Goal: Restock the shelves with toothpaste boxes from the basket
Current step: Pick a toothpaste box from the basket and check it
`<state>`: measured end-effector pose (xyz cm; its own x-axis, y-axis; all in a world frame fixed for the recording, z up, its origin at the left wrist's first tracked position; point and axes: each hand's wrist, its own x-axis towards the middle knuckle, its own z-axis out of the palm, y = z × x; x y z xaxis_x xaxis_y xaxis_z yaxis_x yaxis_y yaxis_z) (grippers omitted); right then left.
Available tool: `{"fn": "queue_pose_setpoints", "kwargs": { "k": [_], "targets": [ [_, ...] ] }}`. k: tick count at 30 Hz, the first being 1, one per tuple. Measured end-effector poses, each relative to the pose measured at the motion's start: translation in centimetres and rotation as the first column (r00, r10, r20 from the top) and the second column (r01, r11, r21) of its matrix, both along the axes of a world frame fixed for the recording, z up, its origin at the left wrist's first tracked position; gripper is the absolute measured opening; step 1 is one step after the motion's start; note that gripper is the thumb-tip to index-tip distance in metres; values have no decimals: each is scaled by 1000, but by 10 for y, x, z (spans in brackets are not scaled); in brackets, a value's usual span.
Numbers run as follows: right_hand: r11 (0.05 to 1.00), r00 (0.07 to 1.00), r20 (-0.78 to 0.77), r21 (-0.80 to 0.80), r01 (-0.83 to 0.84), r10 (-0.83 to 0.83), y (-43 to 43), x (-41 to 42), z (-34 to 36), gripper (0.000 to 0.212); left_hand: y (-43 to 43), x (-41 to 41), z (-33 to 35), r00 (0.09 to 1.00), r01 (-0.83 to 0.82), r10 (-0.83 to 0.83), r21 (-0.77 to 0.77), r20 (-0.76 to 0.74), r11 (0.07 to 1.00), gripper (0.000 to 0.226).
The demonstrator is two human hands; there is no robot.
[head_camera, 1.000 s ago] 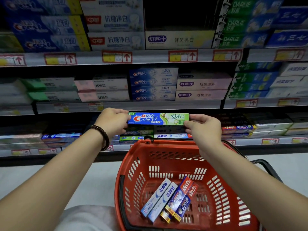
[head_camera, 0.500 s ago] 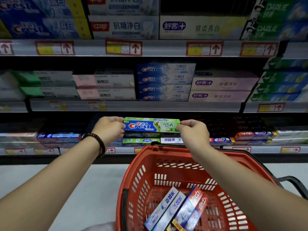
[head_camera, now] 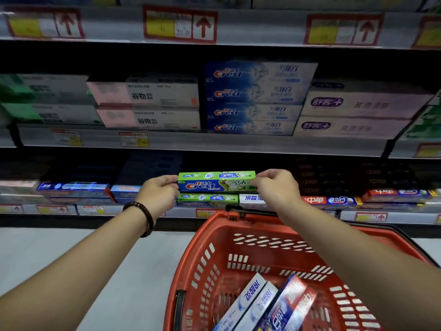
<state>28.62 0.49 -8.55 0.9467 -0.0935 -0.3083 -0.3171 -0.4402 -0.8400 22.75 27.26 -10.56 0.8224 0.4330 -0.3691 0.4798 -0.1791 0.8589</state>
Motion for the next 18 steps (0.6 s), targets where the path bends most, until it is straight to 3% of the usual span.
{"fn": "queue_pose_setpoints", "kwargs": {
  "k": [6, 18],
  "targets": [
    [998, 989, -138, 46, -38, 44, 11, 19, -18, 45, 0, 10, -26, 998, -1, 1, 1, -58, 1000, 49],
    [986, 939, -306, 105, -131, 158, 20, 46, -37, 34, 3, 15, -58, 992, -58, 47, -90, -117, 994, 63]
  ]
}}
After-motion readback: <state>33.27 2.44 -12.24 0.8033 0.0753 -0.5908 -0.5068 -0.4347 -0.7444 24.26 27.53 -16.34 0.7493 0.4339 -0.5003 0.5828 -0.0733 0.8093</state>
